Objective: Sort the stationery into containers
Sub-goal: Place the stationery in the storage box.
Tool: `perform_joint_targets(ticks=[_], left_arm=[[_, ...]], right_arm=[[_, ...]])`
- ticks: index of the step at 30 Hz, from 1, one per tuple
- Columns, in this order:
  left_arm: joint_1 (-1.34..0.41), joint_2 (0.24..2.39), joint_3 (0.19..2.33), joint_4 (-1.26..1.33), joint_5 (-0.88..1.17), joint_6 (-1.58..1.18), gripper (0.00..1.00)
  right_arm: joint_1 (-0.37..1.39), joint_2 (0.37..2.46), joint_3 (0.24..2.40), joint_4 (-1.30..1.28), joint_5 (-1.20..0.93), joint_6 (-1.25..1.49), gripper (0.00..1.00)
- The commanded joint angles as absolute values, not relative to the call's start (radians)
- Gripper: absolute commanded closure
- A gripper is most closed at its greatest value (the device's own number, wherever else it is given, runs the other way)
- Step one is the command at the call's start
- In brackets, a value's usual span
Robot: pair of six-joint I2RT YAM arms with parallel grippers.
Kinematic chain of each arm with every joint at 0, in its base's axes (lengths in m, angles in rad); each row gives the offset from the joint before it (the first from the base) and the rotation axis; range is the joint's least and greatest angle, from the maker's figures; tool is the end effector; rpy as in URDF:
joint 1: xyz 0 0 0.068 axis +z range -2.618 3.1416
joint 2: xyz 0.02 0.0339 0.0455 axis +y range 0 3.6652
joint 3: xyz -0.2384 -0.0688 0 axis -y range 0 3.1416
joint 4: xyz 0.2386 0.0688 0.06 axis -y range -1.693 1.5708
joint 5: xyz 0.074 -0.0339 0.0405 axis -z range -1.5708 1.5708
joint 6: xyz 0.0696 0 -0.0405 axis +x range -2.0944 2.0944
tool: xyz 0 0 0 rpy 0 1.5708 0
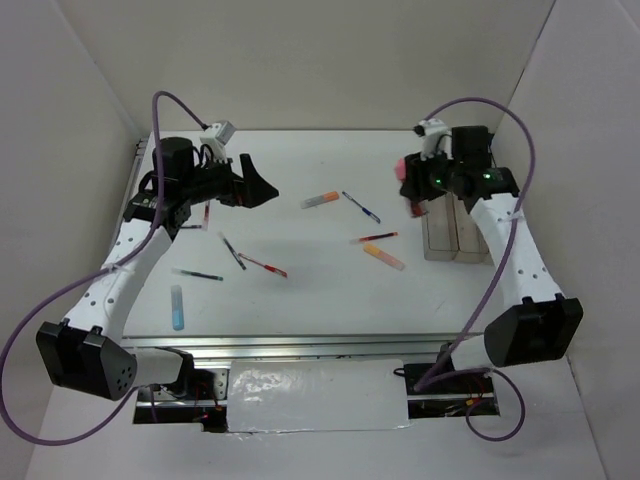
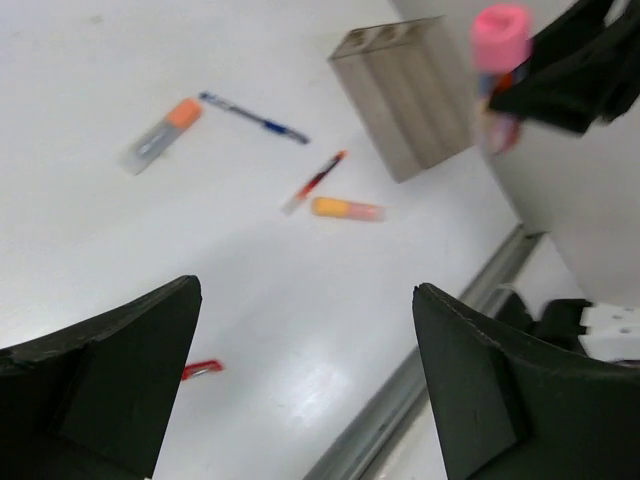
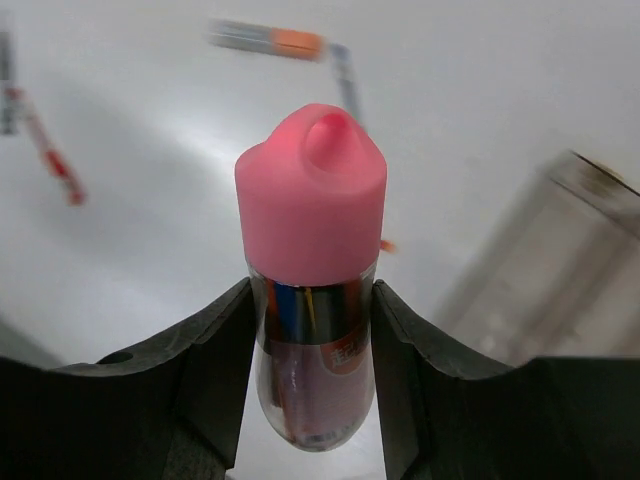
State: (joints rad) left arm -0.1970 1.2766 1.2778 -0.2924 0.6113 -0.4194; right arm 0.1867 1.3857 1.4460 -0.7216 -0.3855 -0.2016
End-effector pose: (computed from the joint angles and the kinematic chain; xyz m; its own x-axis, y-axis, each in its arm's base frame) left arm 0.3010 -0.1008 0.3643 -0.5420 -0.2319 -0.8078 0.5242 0.6581 -0.5406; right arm 0.3096 0.0851 0.3370 -0.4984 -0.2830 -0.8195 -0.5750 0.8153 0.0682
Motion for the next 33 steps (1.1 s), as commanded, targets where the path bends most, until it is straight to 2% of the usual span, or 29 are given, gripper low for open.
perform_joint_targets(ticks=[1,7,10,15,23,33], left_arm=[[-0.207,1.292,1.306,-0.409,0.442,-0.27,0.01],[-0.219,1.275,1.236,-0.39,0.393,-0.245,0.01],[-0.222,1.279,1.209,-0.376,0.38,-0.244,0.01],[-0.224,1.319,1.218,-0.397,0.373,-0.23,0.01],[-0.222,1.345,1.223,-0.431,0.356,-0.216,0.01],[-0.224,1.376,1.238,-0.452,0.344,-0.213,0.01]], right_arm=[[-0.028,1.411,1.466,-0.791,-0.249,-0.351,1.0],[-0.312,1.573,1.566,-0.88,-0.167,-0.508,1.0],[-0.365,1.658,1.624,-0.907,-0.112,-0.538,1.0],[-0.383,1.767,1.687,-0.903,-0.025,-0.554,0.99],[-0.388,1.925,1.795,-0.904,0.064,-0.557,0.91],[-0.382,2.013,1.827,-0.913,0.112,-0.485,0.9]])
